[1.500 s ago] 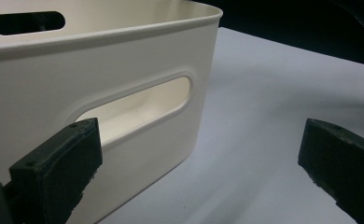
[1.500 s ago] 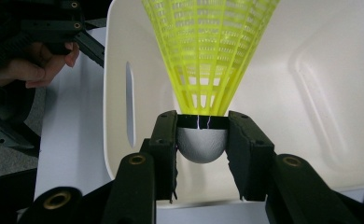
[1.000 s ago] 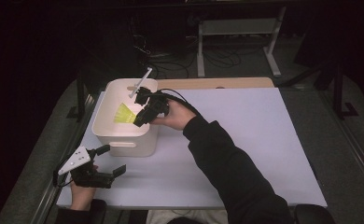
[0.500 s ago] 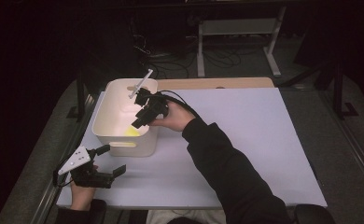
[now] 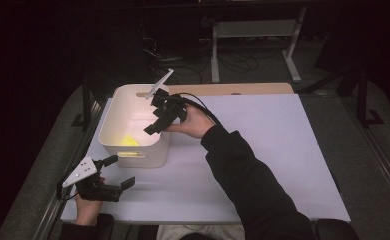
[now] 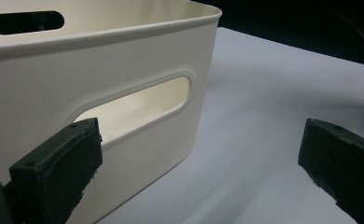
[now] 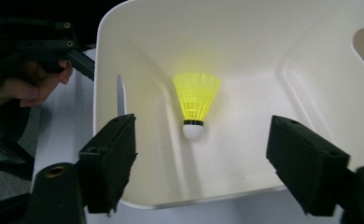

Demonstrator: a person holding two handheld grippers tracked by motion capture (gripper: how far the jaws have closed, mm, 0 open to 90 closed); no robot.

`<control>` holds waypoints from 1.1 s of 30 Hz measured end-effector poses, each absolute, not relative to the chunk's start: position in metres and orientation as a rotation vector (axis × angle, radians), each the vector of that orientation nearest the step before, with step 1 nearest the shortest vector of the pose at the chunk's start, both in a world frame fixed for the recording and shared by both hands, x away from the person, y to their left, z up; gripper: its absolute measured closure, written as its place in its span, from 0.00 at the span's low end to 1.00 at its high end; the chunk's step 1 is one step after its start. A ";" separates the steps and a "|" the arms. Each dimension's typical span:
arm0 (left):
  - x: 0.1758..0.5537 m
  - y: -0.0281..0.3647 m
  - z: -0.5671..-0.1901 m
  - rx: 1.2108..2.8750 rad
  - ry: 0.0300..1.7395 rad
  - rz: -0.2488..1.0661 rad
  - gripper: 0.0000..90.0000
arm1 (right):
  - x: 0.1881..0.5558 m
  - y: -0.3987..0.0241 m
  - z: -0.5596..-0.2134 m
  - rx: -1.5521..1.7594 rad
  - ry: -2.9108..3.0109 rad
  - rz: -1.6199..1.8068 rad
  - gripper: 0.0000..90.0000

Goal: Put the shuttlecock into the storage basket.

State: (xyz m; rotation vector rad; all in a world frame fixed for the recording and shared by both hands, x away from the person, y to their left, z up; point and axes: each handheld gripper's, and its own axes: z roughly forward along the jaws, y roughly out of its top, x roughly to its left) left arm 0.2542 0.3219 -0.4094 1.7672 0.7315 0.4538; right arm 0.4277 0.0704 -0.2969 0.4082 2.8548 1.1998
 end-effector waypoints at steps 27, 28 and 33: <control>0.255 0.322 -0.410 1.766 0.729 0.451 0.00 | 0.422 0.027 -0.282 0.474 2.730 1.269 0.00; 0.255 0.322 -0.410 1.767 0.729 0.451 0.00 | 0.422 0.025 -0.282 0.475 2.723 1.276 0.00; 0.255 0.322 -0.410 1.767 0.730 0.452 0.00 | 0.420 0.018 -0.282 0.487 2.716 1.282 0.00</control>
